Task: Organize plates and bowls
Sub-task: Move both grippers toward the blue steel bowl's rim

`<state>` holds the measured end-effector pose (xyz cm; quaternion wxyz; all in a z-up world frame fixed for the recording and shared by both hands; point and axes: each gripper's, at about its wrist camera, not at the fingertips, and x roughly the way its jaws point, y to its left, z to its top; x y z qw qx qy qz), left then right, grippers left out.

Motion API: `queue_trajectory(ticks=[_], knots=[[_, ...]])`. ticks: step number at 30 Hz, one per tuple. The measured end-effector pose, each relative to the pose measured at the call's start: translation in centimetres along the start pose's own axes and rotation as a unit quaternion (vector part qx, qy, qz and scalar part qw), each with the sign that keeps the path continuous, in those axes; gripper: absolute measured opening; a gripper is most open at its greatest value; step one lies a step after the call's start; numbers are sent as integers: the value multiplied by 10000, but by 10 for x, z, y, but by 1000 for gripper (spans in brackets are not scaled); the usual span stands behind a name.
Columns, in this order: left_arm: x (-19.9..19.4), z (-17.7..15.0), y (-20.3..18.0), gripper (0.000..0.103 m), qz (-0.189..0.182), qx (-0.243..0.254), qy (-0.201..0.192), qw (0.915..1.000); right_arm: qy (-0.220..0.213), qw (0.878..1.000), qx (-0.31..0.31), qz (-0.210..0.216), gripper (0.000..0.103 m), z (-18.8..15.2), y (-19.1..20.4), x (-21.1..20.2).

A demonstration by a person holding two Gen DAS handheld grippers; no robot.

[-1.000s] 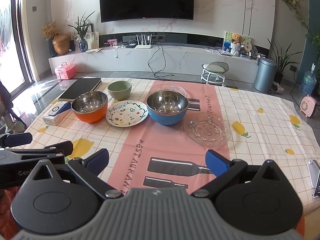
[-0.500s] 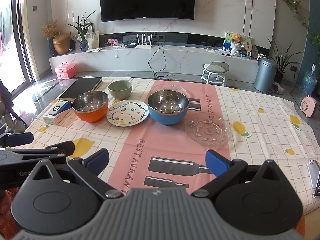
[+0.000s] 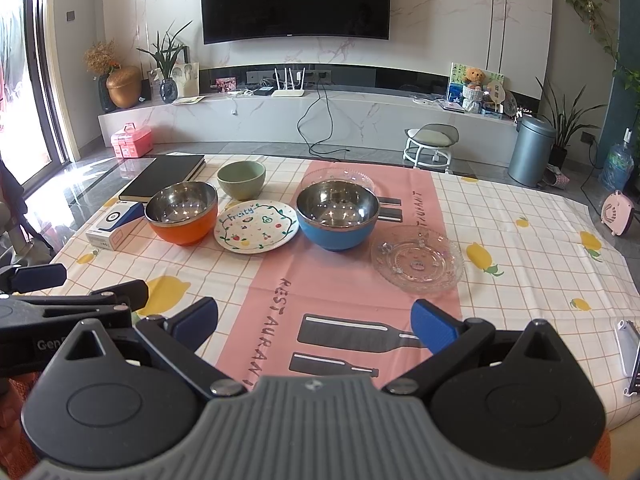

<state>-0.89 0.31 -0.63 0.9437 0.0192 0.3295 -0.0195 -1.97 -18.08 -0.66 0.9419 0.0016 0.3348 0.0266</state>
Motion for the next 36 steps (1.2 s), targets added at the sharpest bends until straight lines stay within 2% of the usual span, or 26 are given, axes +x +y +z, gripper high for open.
queue_trajectory(ticks=[9,15,16,18,22,24,26,29,32,36], knots=[[9,11,0,103,-202,93,-104,9997,-392,9989,141,210,101,-3,-9,10],[34,28,5,87,-690,-172,-101,9974,-396,9982,433,141,99,-1,-28,37],[38,31,5,84,-765,-232,-96,9967,-384,9980,491,135,97,1,-30,42],[48,38,5,79,-921,-336,-72,9952,-345,9977,582,94,84,6,-35,53],[71,51,6,69,-1221,-693,80,9901,-316,9968,728,3,79,20,-44,76],[84,58,4,61,-1372,-849,157,9868,-295,9964,795,-58,68,28,-48,89],[96,64,1,55,-1427,-971,215,9848,-223,9958,888,-67,63,36,-52,102],[115,74,-5,54,-1514,-1052,248,9825,-142,9957,914,-73,60,48,-56,123],[135,85,-12,53,-1441,-1048,300,9835,-66,9955,937,-110,60,58,-58,143],[164,100,-21,54,-1460,-1080,341,9828,10,9950,981,-166,53,71,-61,170]])
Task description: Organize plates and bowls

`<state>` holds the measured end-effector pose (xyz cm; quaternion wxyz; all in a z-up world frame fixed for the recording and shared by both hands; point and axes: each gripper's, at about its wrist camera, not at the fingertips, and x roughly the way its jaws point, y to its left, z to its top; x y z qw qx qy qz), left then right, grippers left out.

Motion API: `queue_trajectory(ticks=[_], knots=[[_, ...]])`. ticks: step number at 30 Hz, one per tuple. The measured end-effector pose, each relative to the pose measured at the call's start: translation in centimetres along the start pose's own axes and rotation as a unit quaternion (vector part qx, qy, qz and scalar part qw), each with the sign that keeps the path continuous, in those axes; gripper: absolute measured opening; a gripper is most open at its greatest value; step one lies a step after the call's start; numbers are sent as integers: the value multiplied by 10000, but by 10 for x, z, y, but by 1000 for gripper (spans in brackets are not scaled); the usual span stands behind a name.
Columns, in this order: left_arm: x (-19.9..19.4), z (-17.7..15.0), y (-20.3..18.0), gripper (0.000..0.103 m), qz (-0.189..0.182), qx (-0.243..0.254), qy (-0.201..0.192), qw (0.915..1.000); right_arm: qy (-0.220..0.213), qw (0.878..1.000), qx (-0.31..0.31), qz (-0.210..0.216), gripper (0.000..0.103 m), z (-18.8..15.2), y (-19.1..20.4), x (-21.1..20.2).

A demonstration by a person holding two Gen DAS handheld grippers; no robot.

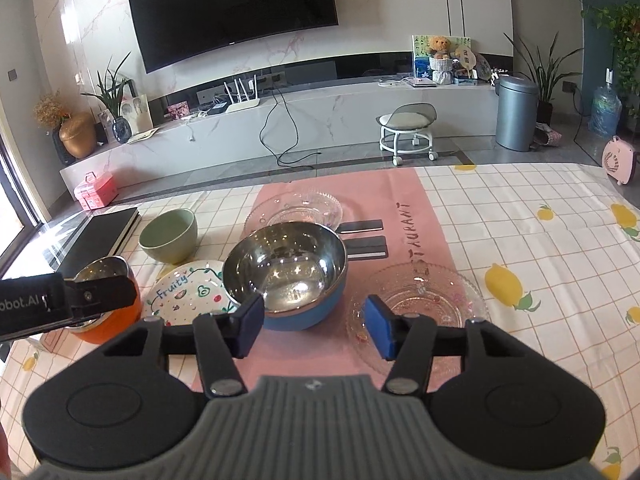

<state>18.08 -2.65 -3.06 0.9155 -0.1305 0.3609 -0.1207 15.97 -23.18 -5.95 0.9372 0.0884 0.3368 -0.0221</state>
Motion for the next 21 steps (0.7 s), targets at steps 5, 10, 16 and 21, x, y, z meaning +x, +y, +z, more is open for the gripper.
queue_trajectory(ticks=[5,10,16,21], knots=[[40,13,2,64,42,-217,156,9996,301,9994,179,53,51,15,-4,42],[74,17,7,75,283,-357,354,9983,631,9963,554,175,49,22,-11,75],[105,10,16,76,241,-697,740,9945,880,9925,802,270,45,18,-19,97],[118,5,14,75,209,-666,903,9935,1050,9901,900,244,42,13,-23,113]])
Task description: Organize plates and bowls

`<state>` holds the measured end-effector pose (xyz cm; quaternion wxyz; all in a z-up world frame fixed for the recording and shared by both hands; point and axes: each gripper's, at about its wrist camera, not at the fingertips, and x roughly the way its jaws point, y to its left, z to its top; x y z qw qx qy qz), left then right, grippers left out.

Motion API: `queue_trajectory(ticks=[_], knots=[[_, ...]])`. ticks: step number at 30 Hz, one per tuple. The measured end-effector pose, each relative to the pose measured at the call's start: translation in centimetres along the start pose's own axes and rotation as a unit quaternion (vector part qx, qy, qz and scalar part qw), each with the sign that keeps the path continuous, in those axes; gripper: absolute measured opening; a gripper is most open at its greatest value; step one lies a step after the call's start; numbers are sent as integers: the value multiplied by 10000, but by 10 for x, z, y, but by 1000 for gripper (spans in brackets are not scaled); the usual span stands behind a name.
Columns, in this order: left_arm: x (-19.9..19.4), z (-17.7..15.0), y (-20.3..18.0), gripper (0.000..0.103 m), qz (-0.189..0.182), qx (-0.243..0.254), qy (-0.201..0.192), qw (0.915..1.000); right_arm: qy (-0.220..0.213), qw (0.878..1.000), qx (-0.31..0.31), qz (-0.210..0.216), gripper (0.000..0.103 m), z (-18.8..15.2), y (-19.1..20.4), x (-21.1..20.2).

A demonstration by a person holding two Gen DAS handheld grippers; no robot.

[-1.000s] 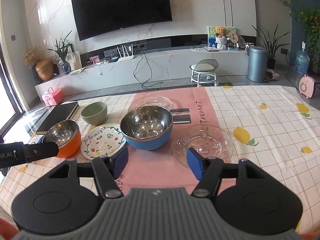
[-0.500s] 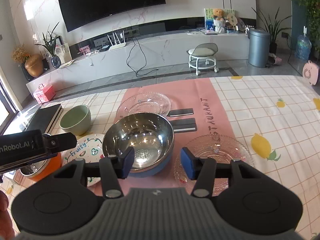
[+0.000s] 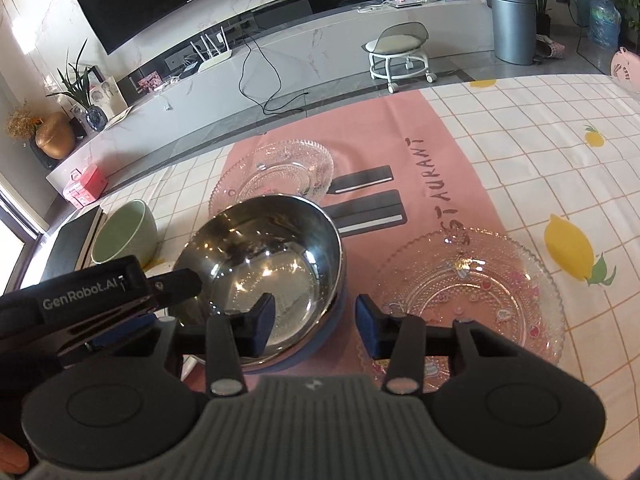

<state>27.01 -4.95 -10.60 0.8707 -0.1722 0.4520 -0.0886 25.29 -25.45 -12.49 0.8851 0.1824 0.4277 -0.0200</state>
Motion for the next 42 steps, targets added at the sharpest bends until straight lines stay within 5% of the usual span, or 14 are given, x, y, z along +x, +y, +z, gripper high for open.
queue_trajectory(ticks=[6,14,16,42], knots=[[13,-5,-1,64,87,178,142,9997,57,10000,-32,26,34,-5,2,10],[19,-11,-4,20,124,545,198,9982,-85,9999,-47,-37,21,-7,0,11],[18,-12,-7,16,188,649,159,9976,-90,9999,-62,-39,19,-7,0,11],[-39,-26,-3,14,154,687,199,9973,-130,9997,-197,100,13,-27,2,-25]])
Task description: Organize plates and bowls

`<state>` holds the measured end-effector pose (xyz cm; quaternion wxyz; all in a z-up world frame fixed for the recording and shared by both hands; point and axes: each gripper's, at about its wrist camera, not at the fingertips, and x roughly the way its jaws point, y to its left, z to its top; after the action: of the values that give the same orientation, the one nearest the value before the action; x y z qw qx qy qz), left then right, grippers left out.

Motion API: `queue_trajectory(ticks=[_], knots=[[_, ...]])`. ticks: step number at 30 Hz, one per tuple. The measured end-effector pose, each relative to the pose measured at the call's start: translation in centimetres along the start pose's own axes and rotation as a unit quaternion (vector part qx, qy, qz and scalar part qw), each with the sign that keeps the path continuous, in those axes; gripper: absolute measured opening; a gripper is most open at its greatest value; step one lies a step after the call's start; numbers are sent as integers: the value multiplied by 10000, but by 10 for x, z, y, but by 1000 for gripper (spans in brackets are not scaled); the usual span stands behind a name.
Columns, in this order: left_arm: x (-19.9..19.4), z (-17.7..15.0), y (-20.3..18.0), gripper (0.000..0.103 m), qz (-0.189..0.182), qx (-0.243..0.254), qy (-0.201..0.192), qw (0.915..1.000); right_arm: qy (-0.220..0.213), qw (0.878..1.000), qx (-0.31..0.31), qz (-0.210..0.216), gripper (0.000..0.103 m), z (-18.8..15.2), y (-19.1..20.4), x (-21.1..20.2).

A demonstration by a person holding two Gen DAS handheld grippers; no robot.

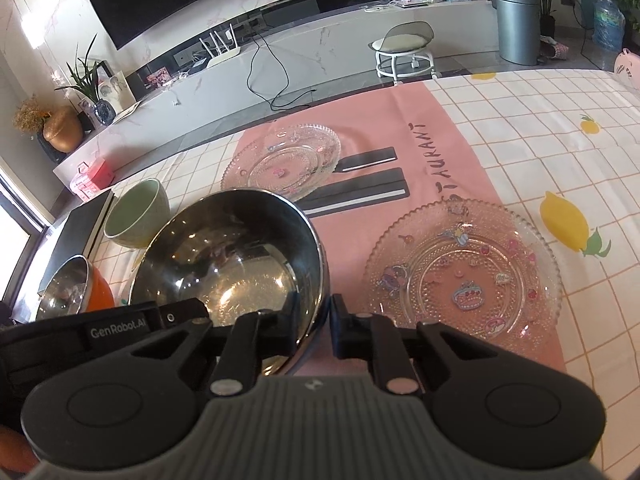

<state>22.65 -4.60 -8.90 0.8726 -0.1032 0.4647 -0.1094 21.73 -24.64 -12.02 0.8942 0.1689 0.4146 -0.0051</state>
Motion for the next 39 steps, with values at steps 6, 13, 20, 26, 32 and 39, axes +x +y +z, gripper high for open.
queue_trajectory(ticks=[6,13,20,26,32,39], knots=[[-49,-23,7,15,191,92,-113,9997,-46,9997,-135,206,11,-16,14,-36],[-105,-41,34,15,456,152,-137,9988,76,9984,-62,553,13,-66,45,-73],[-136,-65,61,15,614,121,-21,9980,454,9952,-86,858,13,-112,75,-97],[-138,-85,85,13,577,-102,100,9982,599,9944,-255,836,13,-129,90,-103],[-130,-98,102,13,446,-374,160,9982,695,9944,-380,696,13,-135,96,-97],[-118,-99,111,13,407,-540,213,9975,779,9945,-412,572,13,-136,98,-85]])
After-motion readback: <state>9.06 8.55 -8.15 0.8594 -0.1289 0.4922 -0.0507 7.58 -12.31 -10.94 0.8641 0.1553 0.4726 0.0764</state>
